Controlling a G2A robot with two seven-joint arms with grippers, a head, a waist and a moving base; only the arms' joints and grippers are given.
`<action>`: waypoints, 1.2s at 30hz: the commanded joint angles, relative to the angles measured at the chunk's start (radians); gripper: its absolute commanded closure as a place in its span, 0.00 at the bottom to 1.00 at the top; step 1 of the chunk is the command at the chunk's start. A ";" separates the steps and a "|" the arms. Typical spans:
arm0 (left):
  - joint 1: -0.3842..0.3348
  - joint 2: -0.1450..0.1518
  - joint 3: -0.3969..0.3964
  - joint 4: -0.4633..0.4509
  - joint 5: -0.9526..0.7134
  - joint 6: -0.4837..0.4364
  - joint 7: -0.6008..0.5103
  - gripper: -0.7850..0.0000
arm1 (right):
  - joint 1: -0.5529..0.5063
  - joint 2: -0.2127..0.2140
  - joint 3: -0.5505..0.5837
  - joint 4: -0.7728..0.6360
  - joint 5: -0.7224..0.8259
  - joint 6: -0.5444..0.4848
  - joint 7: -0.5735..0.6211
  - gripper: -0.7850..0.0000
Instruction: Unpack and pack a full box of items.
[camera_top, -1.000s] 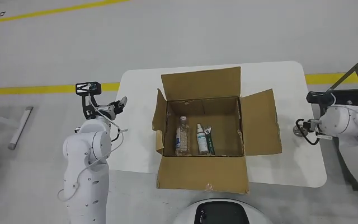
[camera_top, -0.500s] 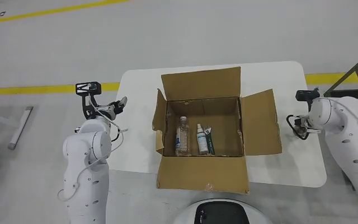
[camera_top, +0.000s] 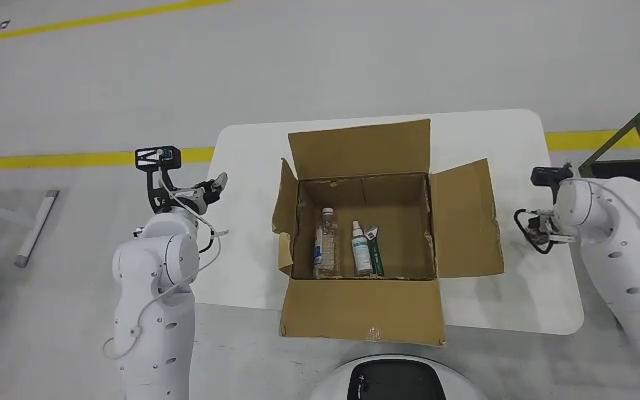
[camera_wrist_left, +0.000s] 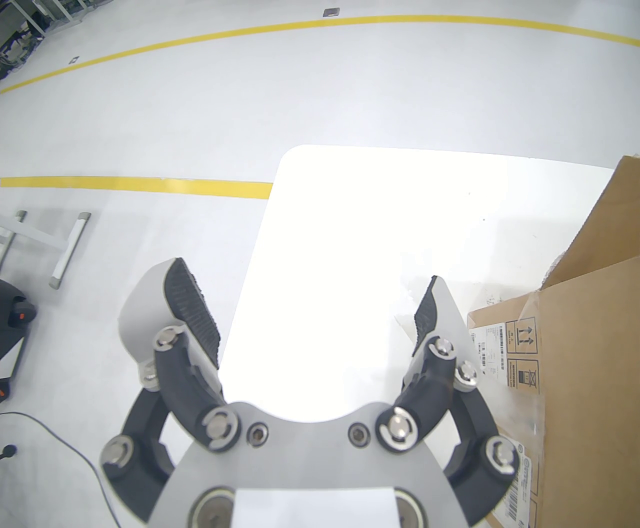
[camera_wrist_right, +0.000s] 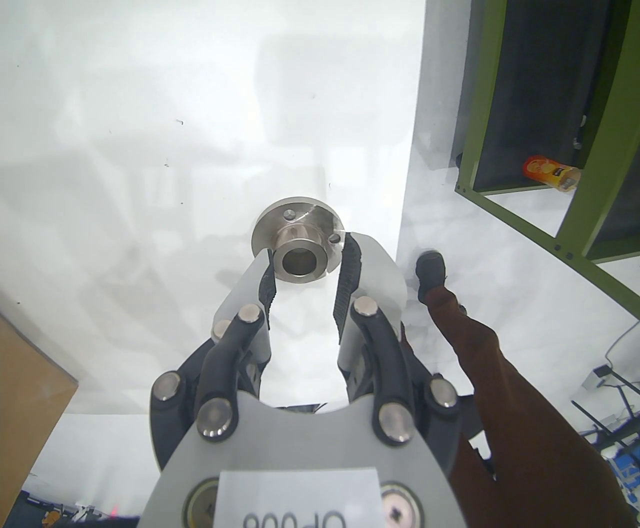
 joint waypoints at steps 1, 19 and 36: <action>0.000 0.000 0.000 0.000 0.000 0.000 0.000 0.00 | -0.003 -0.005 0.004 -0.002 -0.004 -0.001 0.001 0.61; 0.000 0.000 0.000 0.000 0.000 0.000 0.000 0.00 | -0.009 -0.042 0.044 -0.006 -0.048 -0.002 0.002 0.62; 0.000 0.000 0.000 0.000 0.000 0.000 0.000 0.00 | -0.009 -0.067 0.068 0.007 -0.072 0.004 -0.004 0.60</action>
